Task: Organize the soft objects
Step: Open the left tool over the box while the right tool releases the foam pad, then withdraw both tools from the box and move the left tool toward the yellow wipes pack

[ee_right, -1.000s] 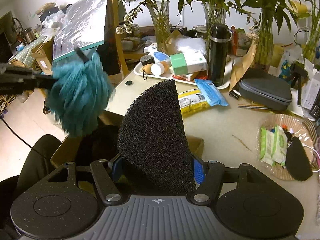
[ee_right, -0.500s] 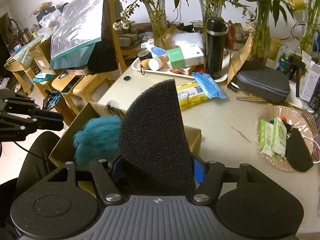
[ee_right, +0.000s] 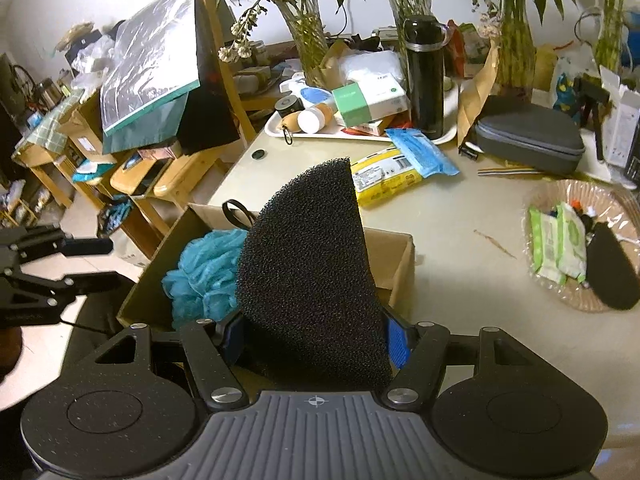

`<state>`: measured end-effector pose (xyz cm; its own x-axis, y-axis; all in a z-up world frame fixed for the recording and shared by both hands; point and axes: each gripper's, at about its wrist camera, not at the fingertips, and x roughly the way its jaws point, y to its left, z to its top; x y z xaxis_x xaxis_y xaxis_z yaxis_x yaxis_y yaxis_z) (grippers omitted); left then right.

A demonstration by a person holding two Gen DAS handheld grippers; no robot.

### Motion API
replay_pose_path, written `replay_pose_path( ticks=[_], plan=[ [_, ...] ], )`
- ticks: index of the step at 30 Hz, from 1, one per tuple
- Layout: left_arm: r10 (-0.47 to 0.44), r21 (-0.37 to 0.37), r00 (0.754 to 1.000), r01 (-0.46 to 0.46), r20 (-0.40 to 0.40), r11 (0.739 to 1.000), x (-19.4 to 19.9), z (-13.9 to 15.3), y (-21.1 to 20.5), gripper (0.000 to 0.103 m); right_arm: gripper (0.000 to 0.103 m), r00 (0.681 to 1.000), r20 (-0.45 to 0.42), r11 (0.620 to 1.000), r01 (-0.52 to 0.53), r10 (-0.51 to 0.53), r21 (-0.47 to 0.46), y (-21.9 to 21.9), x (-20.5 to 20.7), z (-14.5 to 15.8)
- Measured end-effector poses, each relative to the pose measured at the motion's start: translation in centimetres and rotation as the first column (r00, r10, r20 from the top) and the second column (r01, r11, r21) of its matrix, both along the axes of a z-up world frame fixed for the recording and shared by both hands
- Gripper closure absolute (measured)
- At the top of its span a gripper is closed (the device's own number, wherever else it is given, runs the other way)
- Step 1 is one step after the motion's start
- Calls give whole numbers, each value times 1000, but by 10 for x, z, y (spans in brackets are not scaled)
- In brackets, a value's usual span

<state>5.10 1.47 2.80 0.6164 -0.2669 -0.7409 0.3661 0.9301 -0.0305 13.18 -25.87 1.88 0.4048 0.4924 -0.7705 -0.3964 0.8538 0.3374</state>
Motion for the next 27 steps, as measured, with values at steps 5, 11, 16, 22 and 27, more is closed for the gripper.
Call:
replay_pose_path(
  ticks=[5,11,16,22,27],
  plan=[
    [24,-17,1000,-24,-6,1000,-2,-1,6,55,33,1000,-29,1000,7,-6,28,5,2,1],
    [30,-25,1000,-30,-2,999,-3,-1,8,55,33,992,-122,994,47,-35,101,10,9,-7],
    [42,-40,999,-42,3,998,-2,0,11,55,19,952,-292,956,165,-90,241,1,23,-25],
    [59,-58,998,-59,-1,997,-2,1,16,55,3,962,-257,967,147,-91,210,5,22,-24],
    [72,-67,997,-72,-5,995,0,1,19,55,0,972,-222,978,122,-82,171,7,19,-21]
  ],
)
